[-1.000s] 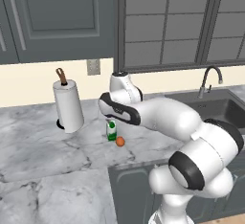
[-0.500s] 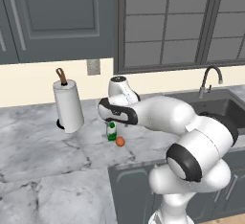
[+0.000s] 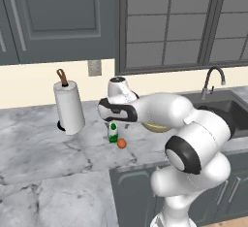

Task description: Gather the eggs and milk located in the vicinity of the sink area and place them right next to the bowl.

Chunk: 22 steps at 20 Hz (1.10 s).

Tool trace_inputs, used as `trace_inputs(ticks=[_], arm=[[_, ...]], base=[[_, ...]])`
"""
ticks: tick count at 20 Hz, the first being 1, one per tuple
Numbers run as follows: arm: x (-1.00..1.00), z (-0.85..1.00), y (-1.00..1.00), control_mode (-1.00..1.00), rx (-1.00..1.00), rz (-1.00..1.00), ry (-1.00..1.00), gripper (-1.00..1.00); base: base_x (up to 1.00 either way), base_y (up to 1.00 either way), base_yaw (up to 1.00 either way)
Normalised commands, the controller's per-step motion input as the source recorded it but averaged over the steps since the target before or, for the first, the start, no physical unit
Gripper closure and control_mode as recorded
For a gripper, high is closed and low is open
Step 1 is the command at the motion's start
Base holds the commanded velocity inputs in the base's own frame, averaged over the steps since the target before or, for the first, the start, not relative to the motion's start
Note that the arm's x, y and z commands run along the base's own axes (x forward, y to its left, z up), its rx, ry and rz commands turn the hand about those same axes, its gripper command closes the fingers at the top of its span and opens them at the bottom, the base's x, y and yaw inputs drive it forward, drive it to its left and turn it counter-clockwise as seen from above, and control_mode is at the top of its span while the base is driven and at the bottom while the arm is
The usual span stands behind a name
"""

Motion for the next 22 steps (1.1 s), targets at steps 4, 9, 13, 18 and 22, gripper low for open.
trace_inputs(ticks=[4, 9, 13, 18, 22], arm=[[0.09, -0.04, 0.04, -1.00, 0.00, -0.06, 0.00, -1.00], [0.23, -0.10, 0.00, -1.00, 0.00, -0.01, 0.00, -1.00], [0.24, -0.02, 0.01, -1.00, 0.00, 0.00, 0.00, -1.00], [0.09, -0.02, 0.01, -1.00, 0.00, 0.00, 0.00, -1.00], [0.00, -0.10, 0.03, -1.00, 0.00, 0.00, 0.00, -1.00]], base=[[0.00, 0.00, 0.00], [0.00, 0.00, 0.00], [0.00, 0.00, 0.00], [0.00, 0.00, 0.00], [0.00, 0.00, 0.00]])
